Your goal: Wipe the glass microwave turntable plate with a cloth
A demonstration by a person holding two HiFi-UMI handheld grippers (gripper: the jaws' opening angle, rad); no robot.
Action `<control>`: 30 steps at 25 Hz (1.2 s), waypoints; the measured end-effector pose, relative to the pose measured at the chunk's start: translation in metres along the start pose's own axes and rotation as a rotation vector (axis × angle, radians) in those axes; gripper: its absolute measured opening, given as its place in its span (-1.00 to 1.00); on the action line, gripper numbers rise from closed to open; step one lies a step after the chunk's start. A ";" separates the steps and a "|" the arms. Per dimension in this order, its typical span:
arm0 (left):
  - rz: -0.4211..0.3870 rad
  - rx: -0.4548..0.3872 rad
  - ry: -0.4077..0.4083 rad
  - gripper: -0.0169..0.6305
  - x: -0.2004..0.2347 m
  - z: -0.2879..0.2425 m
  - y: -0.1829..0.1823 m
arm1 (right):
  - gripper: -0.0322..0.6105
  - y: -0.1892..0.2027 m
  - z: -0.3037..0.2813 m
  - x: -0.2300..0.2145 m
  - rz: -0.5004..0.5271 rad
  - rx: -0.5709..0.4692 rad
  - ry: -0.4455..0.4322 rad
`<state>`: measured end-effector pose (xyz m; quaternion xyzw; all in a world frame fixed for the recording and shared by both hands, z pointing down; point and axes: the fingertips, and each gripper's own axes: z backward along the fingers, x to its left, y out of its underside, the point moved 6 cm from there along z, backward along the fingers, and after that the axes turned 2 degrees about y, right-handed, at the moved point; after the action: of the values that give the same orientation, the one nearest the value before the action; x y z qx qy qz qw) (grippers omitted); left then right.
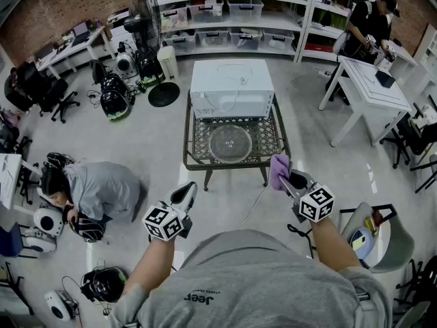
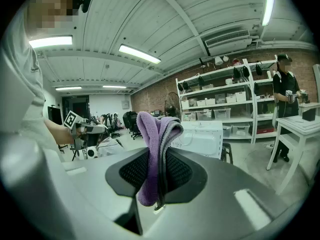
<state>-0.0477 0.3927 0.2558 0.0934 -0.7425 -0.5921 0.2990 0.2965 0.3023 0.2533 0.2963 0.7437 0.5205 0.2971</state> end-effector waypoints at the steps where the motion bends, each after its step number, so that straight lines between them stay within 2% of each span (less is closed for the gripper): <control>1: -0.001 0.001 0.002 -0.95 0.001 0.000 -0.001 | -0.62 -0.001 -0.001 0.000 0.002 0.001 0.000; 18: -0.017 0.007 -0.005 -0.95 -0.007 -0.023 -0.004 | -0.61 -0.003 -0.001 -0.019 -0.002 -0.011 -0.027; 30: -0.028 -0.044 -0.073 -0.95 -0.072 -0.083 -0.005 | -0.61 -0.014 0.042 -0.086 0.053 -0.005 -0.111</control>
<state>0.0555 0.3587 0.2373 0.0754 -0.7382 -0.6157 0.2651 0.3819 0.2590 0.2398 0.3437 0.7167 0.5128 0.3245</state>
